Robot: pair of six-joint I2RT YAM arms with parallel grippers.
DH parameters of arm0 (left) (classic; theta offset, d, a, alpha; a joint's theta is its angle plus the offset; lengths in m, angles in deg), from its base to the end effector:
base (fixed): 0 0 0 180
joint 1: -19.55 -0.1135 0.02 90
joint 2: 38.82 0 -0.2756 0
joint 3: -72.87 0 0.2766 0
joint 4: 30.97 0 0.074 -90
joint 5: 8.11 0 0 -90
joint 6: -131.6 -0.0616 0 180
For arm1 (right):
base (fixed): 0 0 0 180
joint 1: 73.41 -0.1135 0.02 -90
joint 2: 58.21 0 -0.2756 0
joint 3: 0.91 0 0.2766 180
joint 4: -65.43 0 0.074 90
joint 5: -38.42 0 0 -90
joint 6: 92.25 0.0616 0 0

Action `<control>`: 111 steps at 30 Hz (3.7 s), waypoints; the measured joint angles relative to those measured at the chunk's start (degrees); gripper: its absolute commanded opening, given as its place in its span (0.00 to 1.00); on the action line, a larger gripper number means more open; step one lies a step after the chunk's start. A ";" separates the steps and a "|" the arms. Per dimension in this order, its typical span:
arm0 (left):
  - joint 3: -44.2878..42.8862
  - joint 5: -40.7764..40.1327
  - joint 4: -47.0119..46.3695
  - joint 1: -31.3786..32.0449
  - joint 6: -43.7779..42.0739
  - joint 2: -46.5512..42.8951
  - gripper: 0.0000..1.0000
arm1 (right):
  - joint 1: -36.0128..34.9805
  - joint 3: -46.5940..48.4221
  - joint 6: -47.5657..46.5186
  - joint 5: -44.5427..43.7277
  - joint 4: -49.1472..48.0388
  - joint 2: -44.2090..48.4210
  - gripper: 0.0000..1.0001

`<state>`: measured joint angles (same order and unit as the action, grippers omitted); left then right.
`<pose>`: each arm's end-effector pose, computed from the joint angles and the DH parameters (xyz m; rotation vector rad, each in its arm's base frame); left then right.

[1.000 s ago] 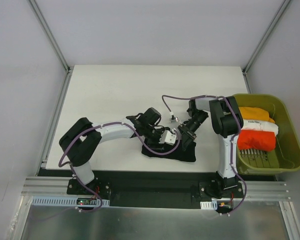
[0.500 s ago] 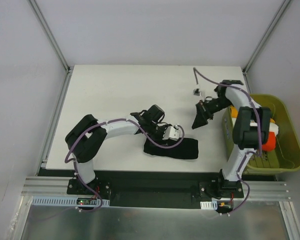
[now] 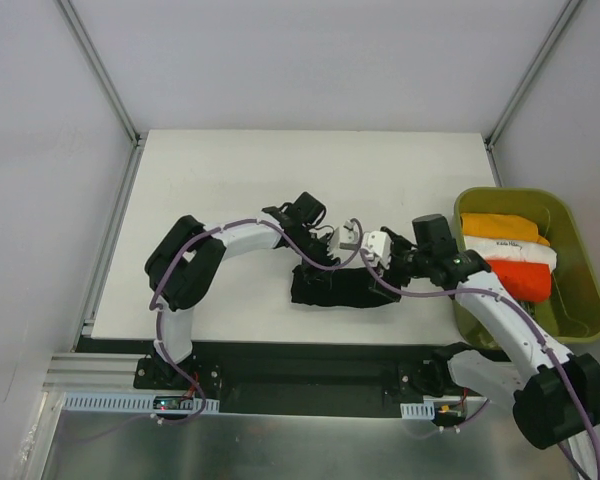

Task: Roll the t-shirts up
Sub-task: Roll the T-shirt to the center of the board, then pick up the T-shirt from the center of the board, then move the bin to the center of the board.

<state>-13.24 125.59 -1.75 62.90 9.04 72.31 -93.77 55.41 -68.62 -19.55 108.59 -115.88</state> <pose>0.2902 -0.3325 0.1574 1.7242 1.7047 -1.0328 0.2128 0.1138 0.2514 -1.7032 1.4177 0.2208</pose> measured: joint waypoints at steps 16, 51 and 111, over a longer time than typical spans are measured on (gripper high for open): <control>-1.27 5.64 2.05 -3.74 5.27 2.08 0.54 | -9.62 2.82 0.17 -4.17 -11.21 -18.10 0.96; -6.54 13.40 3.23 -14.27 17.97 -0.52 0.99 | -17.27 -3.39 -4.52 -3.63 -5.55 -7.78 0.96; -13.40 6.03 25.44 -32.33 2.51 -10.40 0.99 | 40.54 39.32 -40.61 -7.72 43.06 -8.04 0.01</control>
<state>-26.64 131.62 23.69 30.57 11.56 61.90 -53.23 94.73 -109.23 -27.26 151.65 -123.92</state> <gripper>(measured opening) 0.992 0.368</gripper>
